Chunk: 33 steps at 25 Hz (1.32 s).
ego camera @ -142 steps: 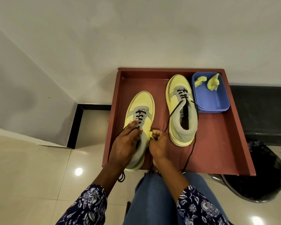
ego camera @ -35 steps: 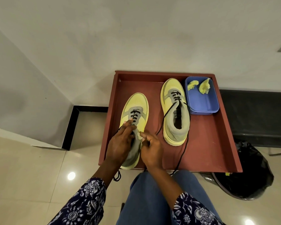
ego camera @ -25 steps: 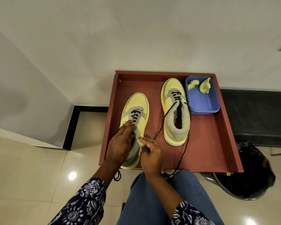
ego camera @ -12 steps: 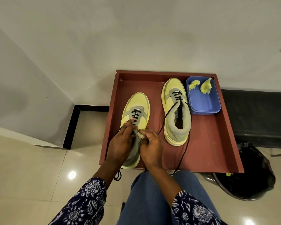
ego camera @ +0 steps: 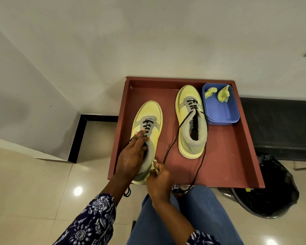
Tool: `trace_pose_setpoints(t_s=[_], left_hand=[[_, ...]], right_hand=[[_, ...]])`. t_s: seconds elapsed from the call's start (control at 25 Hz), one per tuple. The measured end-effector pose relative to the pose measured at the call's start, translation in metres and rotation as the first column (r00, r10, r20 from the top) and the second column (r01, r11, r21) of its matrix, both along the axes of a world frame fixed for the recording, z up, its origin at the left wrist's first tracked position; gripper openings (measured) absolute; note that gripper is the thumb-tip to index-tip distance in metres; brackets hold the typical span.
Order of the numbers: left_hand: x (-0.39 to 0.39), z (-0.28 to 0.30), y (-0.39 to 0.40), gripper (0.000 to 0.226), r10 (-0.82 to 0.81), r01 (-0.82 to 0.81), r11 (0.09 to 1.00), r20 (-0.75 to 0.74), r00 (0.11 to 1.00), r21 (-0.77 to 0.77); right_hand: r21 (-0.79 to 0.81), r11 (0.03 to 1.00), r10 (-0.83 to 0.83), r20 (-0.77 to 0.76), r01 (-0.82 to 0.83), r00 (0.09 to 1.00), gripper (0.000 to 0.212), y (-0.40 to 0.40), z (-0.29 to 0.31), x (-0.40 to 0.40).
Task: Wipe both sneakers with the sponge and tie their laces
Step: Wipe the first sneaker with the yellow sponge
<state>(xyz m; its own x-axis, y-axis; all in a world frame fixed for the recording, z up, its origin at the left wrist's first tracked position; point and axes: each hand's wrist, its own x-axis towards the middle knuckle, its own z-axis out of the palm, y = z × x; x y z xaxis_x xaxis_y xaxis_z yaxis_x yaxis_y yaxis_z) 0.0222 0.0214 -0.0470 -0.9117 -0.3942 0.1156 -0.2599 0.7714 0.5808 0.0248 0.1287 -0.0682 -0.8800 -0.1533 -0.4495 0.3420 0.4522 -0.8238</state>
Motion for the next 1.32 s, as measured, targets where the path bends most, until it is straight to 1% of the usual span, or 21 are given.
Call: trace_pose_setpoints(t_s=[0.16,0.32,0.4,0.56,0.68,0.76,0.88,1.04,1.2,1.32], left_hand=[[-0.001,-0.002,-0.001,0.035,0.012,-0.012,1.000,0.005,1.000,0.009],[0.000,-0.002,-0.001,0.035,-0.005,0.005,1.000,-0.009,1.000,0.008],[0.000,-0.003,-0.002,0.034,-0.008,0.008,1.000,-0.014,1.000,0.011],[0.001,-0.004,-0.003,0.040,-0.024,0.024,1.000,-0.015,1.000,-0.005],[0.001,-0.002,-0.002,0.039,-0.016,0.016,1.000,-0.026,1.000,0.006],[0.000,-0.001,-0.002,0.039,-0.012,0.013,1.000,-0.030,0.999,0.010],[0.000,0.000,-0.002,0.041,-0.005,0.006,1.000,-0.030,1.000,0.022],[0.000,0.000,-0.002,0.041,-0.006,0.007,1.000,-0.030,1.000,0.016],[0.000,-0.001,-0.002,0.041,0.025,-0.025,0.999,-0.017,1.000,0.034],[0.000,-0.001,0.000,0.041,0.026,-0.026,0.999,-0.031,0.999,-0.022]], right_hand=[[-0.043,0.997,-0.060,0.128,0.066,0.990,0.026,-0.002,0.002,-0.011],[-0.070,0.996,-0.032,0.228,0.049,0.973,0.033,-0.004,0.007,-0.032],[-0.072,0.995,-0.049,0.263,0.070,0.964,0.039,-0.009,0.011,-0.048],[-0.083,0.977,-0.159,0.333,0.197,0.930,0.028,-0.028,0.011,-0.082],[-0.091,0.960,-0.228,0.299,0.266,0.927,0.032,-0.038,0.017,-0.102],[-0.109,0.955,-0.236,0.277,0.274,0.931,0.033,-0.041,0.023,-0.112],[-0.110,0.963,-0.215,0.235,0.245,0.948,0.032,-0.046,0.025,-0.124],[-0.052,0.980,-0.183,0.155,0.193,0.971,0.027,-0.052,0.029,-0.140],[-0.035,0.996,-0.077,0.080,0.080,0.994,0.039,-0.052,0.028,-0.143],[-0.036,0.999,-0.035,0.085,0.038,0.996,0.042,-0.045,0.017,-0.127]])
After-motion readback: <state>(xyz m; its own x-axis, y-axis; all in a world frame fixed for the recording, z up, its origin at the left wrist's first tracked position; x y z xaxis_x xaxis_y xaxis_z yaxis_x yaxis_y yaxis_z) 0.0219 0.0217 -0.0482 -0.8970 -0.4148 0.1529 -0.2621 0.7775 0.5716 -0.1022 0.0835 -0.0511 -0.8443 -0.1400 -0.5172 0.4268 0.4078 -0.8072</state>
